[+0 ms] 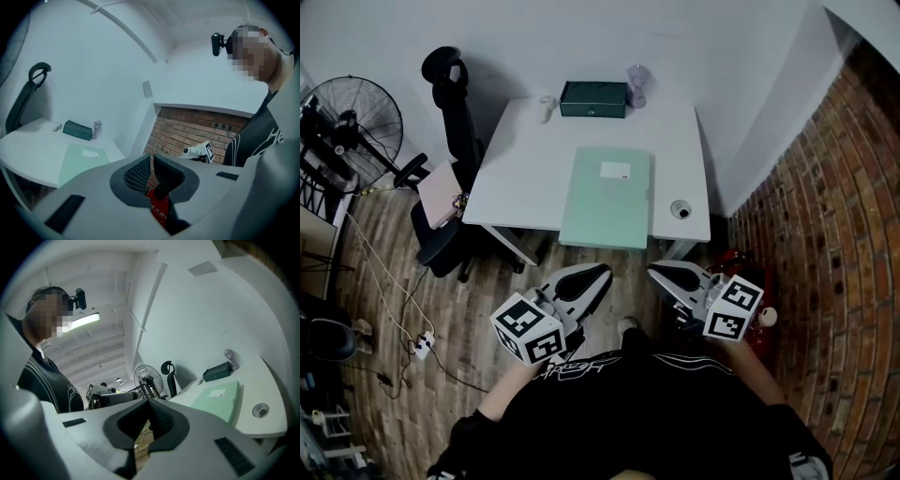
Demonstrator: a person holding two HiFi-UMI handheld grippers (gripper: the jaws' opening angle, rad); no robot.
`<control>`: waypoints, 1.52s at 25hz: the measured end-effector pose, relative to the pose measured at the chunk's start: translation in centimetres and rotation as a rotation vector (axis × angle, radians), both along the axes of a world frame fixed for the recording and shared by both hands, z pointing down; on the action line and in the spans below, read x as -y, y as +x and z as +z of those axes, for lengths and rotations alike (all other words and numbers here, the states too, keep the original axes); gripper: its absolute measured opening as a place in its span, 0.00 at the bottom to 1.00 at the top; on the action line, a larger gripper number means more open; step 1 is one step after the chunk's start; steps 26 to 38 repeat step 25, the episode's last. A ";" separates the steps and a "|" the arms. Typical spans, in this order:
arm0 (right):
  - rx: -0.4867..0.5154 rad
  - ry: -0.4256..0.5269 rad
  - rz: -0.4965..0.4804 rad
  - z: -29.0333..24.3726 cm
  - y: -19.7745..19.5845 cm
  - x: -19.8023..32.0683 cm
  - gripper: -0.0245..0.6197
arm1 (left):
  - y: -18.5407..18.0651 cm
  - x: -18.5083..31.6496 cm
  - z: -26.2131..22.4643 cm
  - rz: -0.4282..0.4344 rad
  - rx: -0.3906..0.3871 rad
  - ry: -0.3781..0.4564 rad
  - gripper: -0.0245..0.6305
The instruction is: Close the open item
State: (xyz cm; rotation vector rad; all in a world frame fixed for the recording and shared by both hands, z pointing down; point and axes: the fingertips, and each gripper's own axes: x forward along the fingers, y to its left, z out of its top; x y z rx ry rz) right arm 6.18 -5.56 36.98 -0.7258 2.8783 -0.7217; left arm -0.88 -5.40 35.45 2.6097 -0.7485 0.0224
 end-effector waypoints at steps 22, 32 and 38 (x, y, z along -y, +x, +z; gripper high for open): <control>-0.020 0.066 -0.013 -1.5 -0.4 0.4 0.04 | -0.3 0.4 0.0 -0.019 0.074 0.008 0.11; -0.020 0.066 -0.012 -1.5 -0.4 0.8 0.04 | -0.4 0.7 0.1 -0.021 0.079 0.007 0.11; -0.020 0.066 -0.012 -1.5 -0.4 0.8 0.04 | -0.4 0.7 0.1 -0.021 0.079 0.007 0.11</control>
